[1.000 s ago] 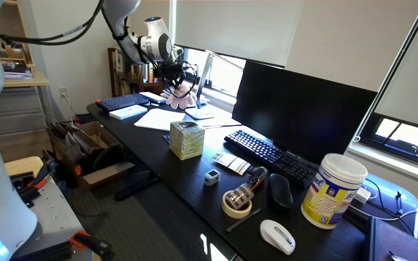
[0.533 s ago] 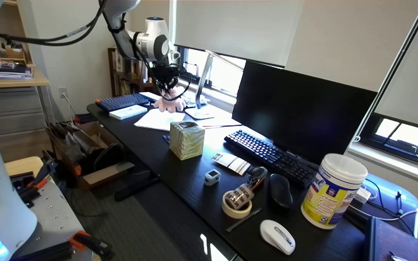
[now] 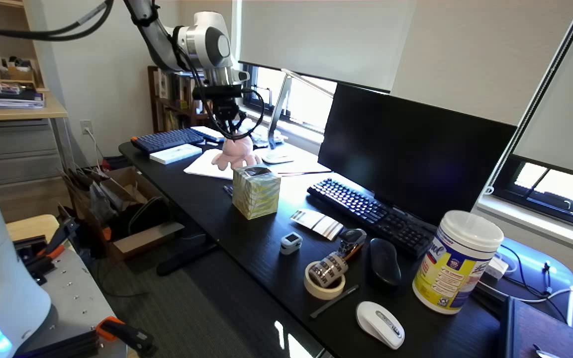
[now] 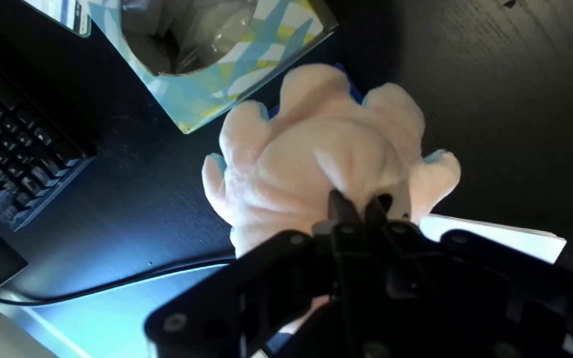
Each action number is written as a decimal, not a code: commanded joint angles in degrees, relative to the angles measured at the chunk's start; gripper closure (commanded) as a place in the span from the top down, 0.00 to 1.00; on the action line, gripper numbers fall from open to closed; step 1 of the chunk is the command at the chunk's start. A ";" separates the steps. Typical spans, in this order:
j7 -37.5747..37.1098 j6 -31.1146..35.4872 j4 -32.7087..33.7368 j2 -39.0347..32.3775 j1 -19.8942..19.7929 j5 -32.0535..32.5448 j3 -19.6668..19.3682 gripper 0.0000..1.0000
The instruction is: Put the pink octopus plush toy on top of the tissue box
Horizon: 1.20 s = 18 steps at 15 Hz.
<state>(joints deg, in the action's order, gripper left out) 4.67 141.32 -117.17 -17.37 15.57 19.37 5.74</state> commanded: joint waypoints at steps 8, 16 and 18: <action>1.80 -1.41 -3.90 6.21 -1.79 -1.01 1.42 0.03; 13.45 -5.76 -6.44 11.03 -6.99 -3.58 0.42 0.07; 16.99 -5.88 -5.97 9.60 -8.79 -3.30 -0.59 0.02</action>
<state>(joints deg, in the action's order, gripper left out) 16.09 136.29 -122.52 -7.39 9.44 15.40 5.83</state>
